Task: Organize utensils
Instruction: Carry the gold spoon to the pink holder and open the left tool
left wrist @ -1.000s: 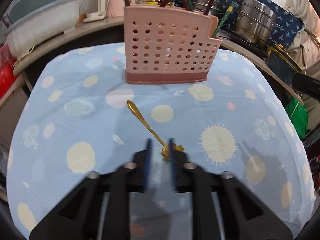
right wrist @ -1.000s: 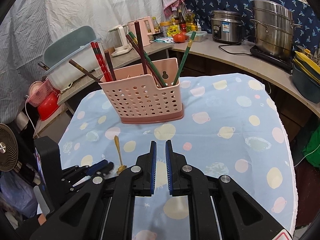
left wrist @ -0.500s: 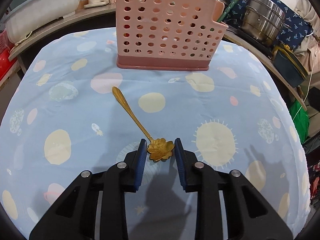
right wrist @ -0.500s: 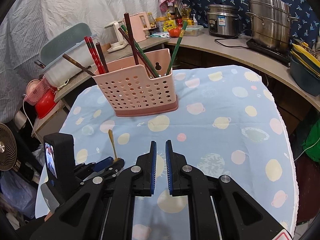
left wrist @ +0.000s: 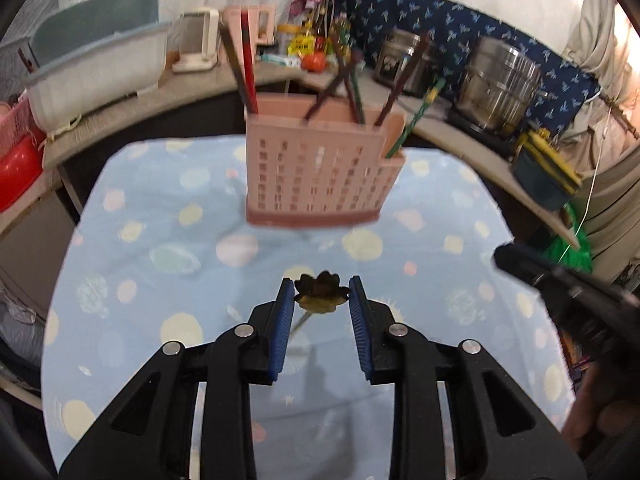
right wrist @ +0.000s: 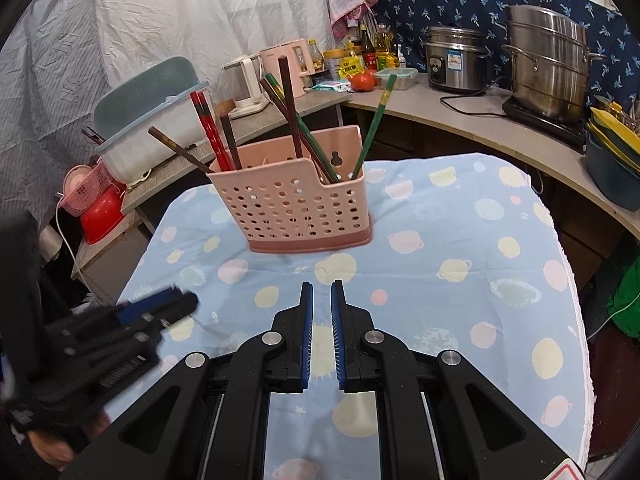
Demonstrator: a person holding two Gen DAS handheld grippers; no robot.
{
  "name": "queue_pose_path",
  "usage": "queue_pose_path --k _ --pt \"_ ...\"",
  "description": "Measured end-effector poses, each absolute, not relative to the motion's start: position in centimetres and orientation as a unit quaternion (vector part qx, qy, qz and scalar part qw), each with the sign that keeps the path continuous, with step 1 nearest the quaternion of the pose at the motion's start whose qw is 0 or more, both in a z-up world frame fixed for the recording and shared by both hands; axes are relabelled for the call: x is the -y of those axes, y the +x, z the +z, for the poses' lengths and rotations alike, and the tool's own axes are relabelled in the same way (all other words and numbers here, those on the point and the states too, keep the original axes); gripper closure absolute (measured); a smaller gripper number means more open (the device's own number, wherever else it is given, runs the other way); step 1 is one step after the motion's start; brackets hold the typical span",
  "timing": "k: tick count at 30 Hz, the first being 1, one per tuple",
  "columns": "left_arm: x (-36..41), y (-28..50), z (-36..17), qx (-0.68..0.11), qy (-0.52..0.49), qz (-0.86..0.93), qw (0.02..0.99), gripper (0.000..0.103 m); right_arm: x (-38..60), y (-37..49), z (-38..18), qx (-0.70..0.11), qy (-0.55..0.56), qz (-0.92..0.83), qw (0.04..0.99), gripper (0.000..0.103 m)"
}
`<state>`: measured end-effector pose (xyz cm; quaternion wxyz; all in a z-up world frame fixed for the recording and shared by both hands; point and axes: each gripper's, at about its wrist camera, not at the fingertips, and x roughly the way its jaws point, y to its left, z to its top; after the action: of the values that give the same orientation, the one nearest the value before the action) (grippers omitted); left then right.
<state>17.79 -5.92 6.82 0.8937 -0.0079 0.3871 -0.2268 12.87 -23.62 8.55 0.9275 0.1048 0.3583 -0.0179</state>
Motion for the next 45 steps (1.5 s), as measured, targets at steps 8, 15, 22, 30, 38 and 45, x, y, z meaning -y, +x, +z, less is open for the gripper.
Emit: queue_pose_path --k 8,15,22,30,38,45 --pt "6.1 21.2 14.9 -0.356 -0.029 -0.244 0.902 0.076 23.9 13.7 10.4 -0.337 0.102 -0.019 0.936 0.093" --pt "6.9 26.8 18.2 -0.365 -0.082 -0.253 0.892 0.076 24.2 14.3 10.8 -0.334 0.101 -0.021 0.937 0.093" --pt "7.5 31.3 18.1 -0.384 -0.115 -0.239 0.884 0.076 24.5 14.9 10.6 -0.338 0.1 -0.022 0.936 0.093" --pt "7.4 33.6 16.5 -0.384 -0.11 -0.217 0.891 0.076 24.8 15.4 10.1 -0.342 0.1 -0.024 0.934 0.093" --pt "7.2 32.7 16.0 -0.365 -0.079 -0.179 0.91 0.062 24.7 15.6 10.2 -0.338 0.1 -0.025 0.936 0.083" --pt "7.5 29.4 16.0 -0.332 -0.006 -0.135 0.934 0.062 24.3 15.6 11.3 -0.326 0.097 -0.028 0.94 0.076"
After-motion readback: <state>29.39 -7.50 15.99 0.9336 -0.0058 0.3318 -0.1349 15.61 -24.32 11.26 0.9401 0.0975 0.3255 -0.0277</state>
